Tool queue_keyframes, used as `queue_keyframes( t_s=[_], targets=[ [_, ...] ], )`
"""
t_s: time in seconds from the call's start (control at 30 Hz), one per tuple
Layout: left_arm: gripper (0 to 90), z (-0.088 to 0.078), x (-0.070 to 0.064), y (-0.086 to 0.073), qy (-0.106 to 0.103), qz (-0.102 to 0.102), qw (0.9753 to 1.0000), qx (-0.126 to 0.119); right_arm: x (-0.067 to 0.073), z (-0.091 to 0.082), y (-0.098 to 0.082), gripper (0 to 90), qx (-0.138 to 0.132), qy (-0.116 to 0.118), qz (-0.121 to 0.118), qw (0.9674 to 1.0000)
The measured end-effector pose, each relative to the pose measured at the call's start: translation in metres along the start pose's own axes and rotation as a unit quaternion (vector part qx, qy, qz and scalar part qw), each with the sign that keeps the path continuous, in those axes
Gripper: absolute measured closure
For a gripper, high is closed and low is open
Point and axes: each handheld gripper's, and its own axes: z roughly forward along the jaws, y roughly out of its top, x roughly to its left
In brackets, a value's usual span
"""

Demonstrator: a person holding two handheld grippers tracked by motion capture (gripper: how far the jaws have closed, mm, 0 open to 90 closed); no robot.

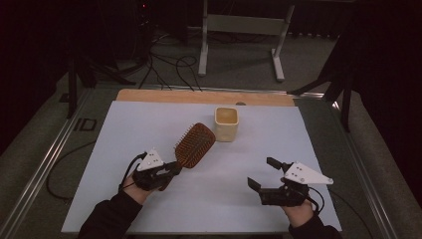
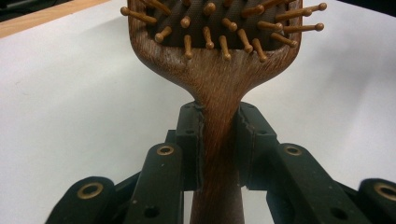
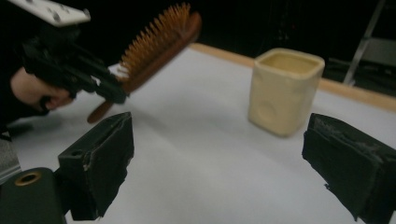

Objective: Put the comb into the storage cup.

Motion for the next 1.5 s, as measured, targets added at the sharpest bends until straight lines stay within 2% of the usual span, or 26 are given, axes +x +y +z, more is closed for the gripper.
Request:
queue_keyframes(
  t_s=[0.13, 0.33, 0.43, 0.8, 1.0, 1.13, 1.2, 1.33, 1.4, 1.47, 1.5],
  targets=[
    [74.0, -0.001, -0.001, 0.001, 0.000, 0.004, 1.0000, -0.005, 0.001, 0.005, 0.015, 8.9, -0.009, 0.006, -0.004, 0.9999],
    [73.9, 0.001, 0.000, -0.001, -0.001, -0.002, 1.0000, -0.007, 0.005, 0.016, 0.036, 9.0, -0.016, 0.026, -0.009, 0.9995],
    [73.9, 0.002, 0.000, -0.001, -0.002, -0.002, 1.0000, -0.004, 0.006, 0.023, 0.044, 9.0, -0.019, 0.028, -0.015, 0.9993],
    [73.9, 0.004, -0.004, 0.001, -0.013, 0.003, 0.9999, -0.006, 0.009, 0.050, 0.064, 8.9, -0.020, 0.037, 0.004, 0.9991],
    [73.9, 0.004, -0.005, 0.001, -0.014, 0.005, 0.9999, -0.008, 0.009, 0.061, 0.072, 8.9, -0.018, 0.031, 0.011, 0.9993],
    [73.9, 0.004, -0.005, 0.001, -0.015, 0.005, 0.9998, -0.009, 0.007, 0.072, 0.078, 8.9, -0.015, 0.039, 0.030, 0.9987],
    [73.9, 0.004, -0.005, 0.001, -0.015, 0.007, 0.9998, -0.010, 0.007, 0.075, 0.078, 8.9, -0.015, 0.036, 0.035, 0.9986],
    [73.9, 0.004, -0.006, 0.002, -0.015, 0.008, 0.9998, -0.011, 0.007, 0.088, 0.079, 8.8, -0.015, 0.048, 0.077, 0.9958],
    [73.9, 0.004, -0.006, 0.001, -0.015, 0.009, 0.9998, -0.011, 0.008, 0.094, 0.079, 8.8, -0.009, 0.036, 0.101, 0.9942],
    [73.9, 0.004, -0.006, 0.002, -0.016, 0.009, 0.9998, -0.011, 0.007, 0.099, 0.078, 8.8, -0.012, 0.044, 0.116, 0.9922],
    [73.9, 0.004, -0.006, 0.001, -0.015, 0.010, 0.9998, -0.011, 0.007, 0.102, 0.078, 8.8, -0.008, 0.040, 0.124, 0.9915]
  ],
)
